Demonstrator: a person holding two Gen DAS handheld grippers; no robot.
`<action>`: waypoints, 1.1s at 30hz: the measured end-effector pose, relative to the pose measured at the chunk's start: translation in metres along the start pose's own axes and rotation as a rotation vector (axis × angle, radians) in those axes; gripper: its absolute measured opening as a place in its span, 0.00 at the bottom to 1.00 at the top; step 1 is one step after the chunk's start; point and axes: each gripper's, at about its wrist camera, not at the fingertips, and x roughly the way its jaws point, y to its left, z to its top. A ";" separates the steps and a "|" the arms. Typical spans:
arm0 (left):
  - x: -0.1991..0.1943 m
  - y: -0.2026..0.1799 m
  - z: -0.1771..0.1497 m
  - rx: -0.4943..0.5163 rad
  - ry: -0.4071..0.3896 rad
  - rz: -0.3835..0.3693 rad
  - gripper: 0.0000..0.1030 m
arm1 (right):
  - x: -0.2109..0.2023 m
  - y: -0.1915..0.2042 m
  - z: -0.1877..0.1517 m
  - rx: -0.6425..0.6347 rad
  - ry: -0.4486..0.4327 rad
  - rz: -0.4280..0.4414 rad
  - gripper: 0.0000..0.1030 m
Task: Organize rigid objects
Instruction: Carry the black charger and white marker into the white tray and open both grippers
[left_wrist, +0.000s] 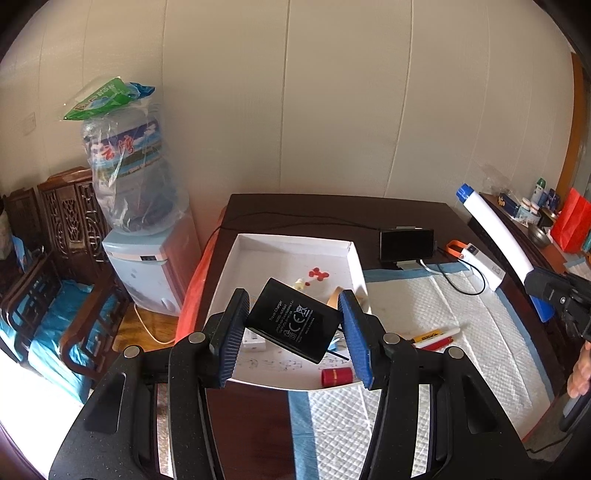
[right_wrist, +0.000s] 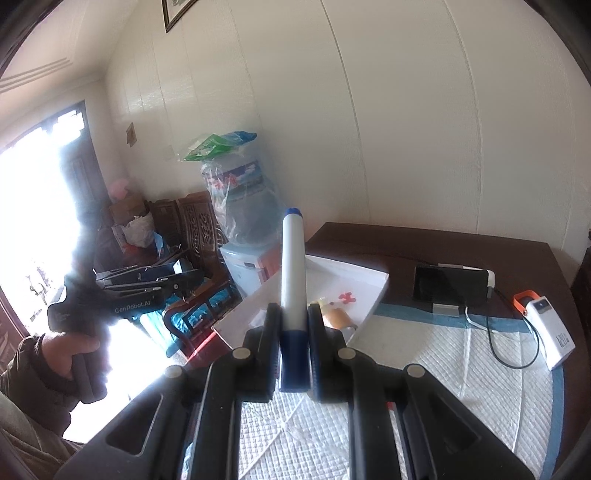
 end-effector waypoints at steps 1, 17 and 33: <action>0.001 0.003 0.000 0.000 0.000 0.000 0.48 | 0.003 0.003 0.002 -0.004 -0.001 0.001 0.12; 0.038 0.065 0.024 -0.048 -0.003 0.006 0.48 | 0.076 0.020 0.019 -0.032 0.065 -0.030 0.12; 0.195 0.062 0.013 -0.116 0.247 -0.095 0.49 | 0.210 -0.014 -0.010 0.125 0.307 -0.087 0.12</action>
